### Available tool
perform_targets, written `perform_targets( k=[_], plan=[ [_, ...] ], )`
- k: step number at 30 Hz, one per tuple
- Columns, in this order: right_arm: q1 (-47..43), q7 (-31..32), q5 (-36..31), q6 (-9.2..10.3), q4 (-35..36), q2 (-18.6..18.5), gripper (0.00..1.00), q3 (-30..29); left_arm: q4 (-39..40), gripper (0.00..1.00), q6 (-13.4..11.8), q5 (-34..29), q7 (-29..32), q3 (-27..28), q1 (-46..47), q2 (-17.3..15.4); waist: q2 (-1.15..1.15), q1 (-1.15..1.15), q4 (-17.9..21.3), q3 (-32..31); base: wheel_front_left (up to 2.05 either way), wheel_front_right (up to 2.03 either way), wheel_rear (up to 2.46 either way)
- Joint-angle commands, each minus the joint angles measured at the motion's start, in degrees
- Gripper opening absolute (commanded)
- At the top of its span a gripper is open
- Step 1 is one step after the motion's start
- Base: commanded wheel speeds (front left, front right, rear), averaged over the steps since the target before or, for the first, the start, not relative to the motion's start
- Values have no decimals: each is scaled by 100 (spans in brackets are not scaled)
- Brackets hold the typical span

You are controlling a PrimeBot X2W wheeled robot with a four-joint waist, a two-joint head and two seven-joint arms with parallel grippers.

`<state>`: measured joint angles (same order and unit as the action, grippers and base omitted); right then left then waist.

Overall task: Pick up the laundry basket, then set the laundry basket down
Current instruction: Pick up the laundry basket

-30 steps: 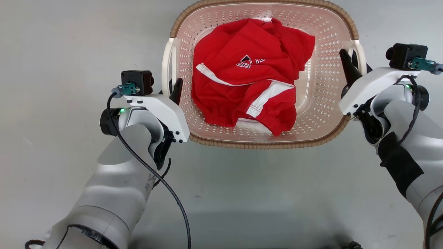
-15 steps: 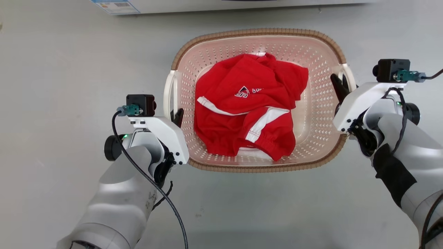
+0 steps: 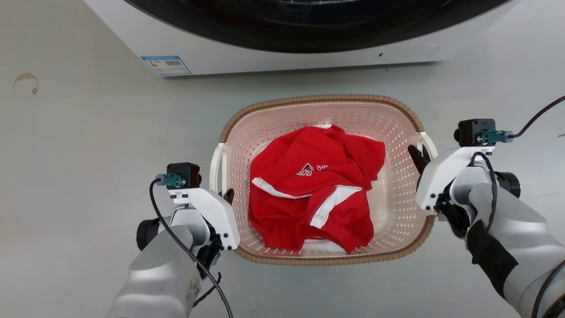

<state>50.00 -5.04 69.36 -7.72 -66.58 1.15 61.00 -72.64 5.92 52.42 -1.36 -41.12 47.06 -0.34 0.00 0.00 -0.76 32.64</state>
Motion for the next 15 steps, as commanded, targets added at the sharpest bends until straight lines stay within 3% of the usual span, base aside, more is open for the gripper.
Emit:
perform_targets(
  k=[1, 15],
  plan=[
    [-243, -4, 27, 23, -195, -403, 0, 96, -131, 0, -178, 52, 41, 133, -265, -632, 0, 0, 0, -272, 0, 0, 0],
    [-791, 290, 311, 23, -203, -403, 0, 527, -132, 0, -230, 152, 382, 89, -899, -721, 0, 0, -110, -1364, 0, 0, 0]
  ],
)
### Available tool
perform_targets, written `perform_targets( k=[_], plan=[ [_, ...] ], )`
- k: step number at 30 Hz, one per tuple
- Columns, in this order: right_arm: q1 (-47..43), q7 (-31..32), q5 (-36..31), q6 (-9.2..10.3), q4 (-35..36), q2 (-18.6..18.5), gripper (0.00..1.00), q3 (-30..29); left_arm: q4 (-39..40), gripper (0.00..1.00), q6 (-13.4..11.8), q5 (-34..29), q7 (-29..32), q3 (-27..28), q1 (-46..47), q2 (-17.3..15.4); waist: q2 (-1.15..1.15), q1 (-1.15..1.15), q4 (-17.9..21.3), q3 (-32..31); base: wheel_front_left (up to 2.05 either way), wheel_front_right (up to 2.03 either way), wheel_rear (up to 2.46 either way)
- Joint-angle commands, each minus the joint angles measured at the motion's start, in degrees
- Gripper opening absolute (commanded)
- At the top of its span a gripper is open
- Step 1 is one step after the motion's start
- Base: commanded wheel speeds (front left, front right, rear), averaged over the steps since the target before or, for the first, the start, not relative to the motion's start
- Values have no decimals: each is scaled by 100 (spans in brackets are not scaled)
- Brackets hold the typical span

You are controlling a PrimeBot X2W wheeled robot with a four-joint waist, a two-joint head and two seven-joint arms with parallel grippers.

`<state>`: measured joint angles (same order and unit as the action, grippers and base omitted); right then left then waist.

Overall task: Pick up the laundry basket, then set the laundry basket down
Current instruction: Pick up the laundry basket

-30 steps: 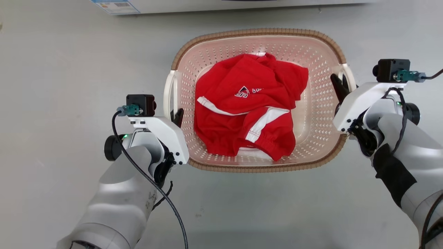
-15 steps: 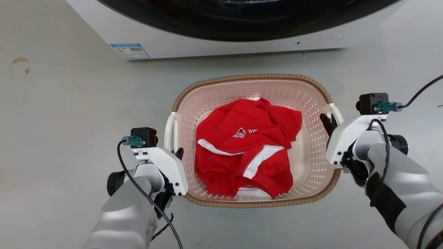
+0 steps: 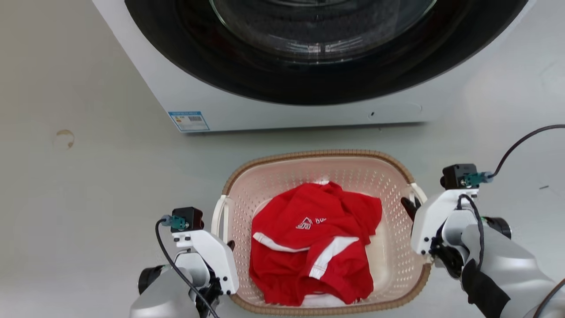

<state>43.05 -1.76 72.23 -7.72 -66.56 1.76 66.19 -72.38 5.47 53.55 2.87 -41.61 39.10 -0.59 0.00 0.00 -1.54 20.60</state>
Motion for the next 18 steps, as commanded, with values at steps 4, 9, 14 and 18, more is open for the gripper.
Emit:
perform_targets(
  k=[4, 9, 14, 18],
  plan=[
    [-358, 154, 214, 23, -268, -464, 0, 79, -157, 0, -222, 90, 201, 126, -349, -764, 0, 0, -39, -552, 0, 0, 0],
    [-589, 173, 356, 23, -227, -464, 0, 178, -157, 0, -270, 132, 383, 116, -568, -847, 0, 0, -7, -957, 0, 0, 0],
    [-785, 257, 435, 23, -213, -464, 0, 319, -157, 0, -284, 147, 505, 85, -748, -896, 0, 0, 9, -1283, 0, 0, 0],
    [-873, 369, 458, 23, -264, -464, 0, 410, -157, 0, -306, 166, 663, 57, -864, -880, 0, 0, -22, -1518, 0, 0, 0]
  ],
)
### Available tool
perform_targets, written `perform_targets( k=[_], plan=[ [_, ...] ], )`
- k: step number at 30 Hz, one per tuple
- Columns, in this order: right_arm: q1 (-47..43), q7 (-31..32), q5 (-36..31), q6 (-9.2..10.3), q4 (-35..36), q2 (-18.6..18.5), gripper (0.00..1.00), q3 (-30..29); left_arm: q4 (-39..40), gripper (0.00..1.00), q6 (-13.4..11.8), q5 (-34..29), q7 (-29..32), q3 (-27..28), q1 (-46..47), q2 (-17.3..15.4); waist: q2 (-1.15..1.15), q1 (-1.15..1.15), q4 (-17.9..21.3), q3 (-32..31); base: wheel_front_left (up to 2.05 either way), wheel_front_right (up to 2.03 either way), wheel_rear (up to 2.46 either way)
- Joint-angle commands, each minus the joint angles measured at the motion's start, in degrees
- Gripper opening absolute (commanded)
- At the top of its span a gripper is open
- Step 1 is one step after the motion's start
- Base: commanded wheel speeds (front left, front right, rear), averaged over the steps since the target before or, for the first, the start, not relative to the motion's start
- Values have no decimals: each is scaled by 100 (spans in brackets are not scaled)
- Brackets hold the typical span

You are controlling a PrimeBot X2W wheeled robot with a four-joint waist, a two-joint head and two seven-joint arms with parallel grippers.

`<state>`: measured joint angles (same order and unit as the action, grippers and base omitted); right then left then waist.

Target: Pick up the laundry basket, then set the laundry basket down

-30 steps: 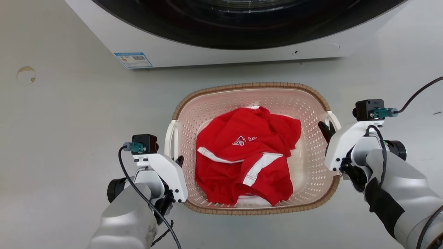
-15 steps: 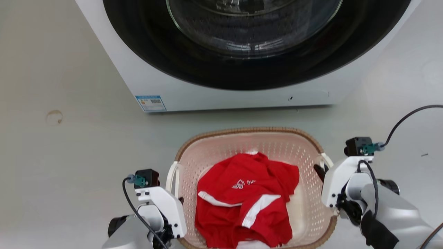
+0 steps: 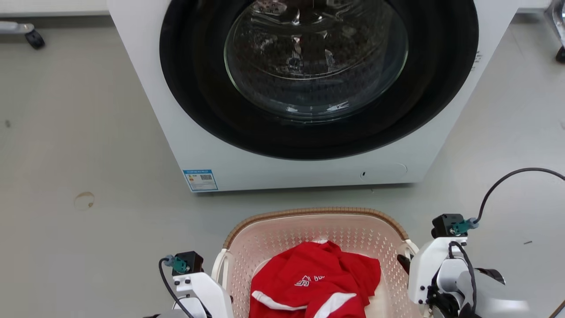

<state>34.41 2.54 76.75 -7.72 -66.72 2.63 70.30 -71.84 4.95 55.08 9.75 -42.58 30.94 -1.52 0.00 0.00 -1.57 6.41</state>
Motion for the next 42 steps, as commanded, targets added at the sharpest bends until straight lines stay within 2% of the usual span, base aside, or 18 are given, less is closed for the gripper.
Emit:
perform_targets(
  k=[1, 7, 42],
  plan=[
    [-83, -16, 25, 23, -293, -551, 0, 45, -212, 0, -263, 29, 85, 135, -135, -772, 0, 0, -59, -295, 0, 0, 0],
    [-172, 20, 73, 23, -303, -551, 0, 105, -212, 0, -267, 49, 180, 112, -230, -789, 0, 0, -85, -504, 0, 0, 0],
    [-148, -2, 105, 23, -342, -551, 0, 254, -212, 0, -315, 83, 275, -3, -193, -804, 0, 0, -41, -495, 0, 0, 0]
  ],
)
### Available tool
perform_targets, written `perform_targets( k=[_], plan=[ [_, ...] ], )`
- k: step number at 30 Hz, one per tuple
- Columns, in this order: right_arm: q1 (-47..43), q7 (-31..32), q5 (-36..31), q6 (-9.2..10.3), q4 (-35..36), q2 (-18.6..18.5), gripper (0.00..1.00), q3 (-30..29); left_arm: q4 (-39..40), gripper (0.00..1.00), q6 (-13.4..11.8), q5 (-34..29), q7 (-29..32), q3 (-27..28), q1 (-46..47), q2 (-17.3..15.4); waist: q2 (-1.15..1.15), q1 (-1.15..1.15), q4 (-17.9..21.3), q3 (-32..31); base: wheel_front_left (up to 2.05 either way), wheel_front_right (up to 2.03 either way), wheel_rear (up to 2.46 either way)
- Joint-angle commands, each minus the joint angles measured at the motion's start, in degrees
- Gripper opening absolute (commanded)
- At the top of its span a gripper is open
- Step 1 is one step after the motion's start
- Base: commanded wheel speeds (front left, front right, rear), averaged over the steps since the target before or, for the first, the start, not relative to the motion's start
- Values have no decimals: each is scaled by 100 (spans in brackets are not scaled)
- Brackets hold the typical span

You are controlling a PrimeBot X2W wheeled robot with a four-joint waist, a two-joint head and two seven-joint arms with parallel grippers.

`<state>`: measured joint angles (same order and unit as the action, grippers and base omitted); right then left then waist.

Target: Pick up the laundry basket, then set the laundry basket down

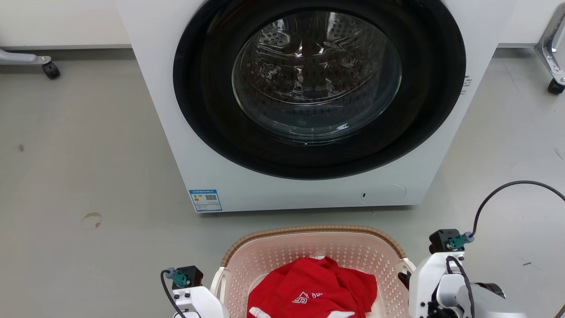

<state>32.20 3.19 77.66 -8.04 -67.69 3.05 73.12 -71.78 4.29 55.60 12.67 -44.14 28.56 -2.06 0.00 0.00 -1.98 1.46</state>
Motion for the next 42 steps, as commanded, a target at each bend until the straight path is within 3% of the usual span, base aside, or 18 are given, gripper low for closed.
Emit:
perform_targets(
  k=[1, 42],
  plan=[
    [74, -65, 16, 55, -241, -593, 0, -26, -218, 0, -251, 32, -13, 150, 45, -750, 0, 0, 0, 0, 0, 0, 0],
    [175, -15, -33, 55, -264, -593, 0, 14, -218, 0, -273, 45, 55, -5, 112, -792, 0, 0, 16, -29, 0, 0, 0]
  ],
)
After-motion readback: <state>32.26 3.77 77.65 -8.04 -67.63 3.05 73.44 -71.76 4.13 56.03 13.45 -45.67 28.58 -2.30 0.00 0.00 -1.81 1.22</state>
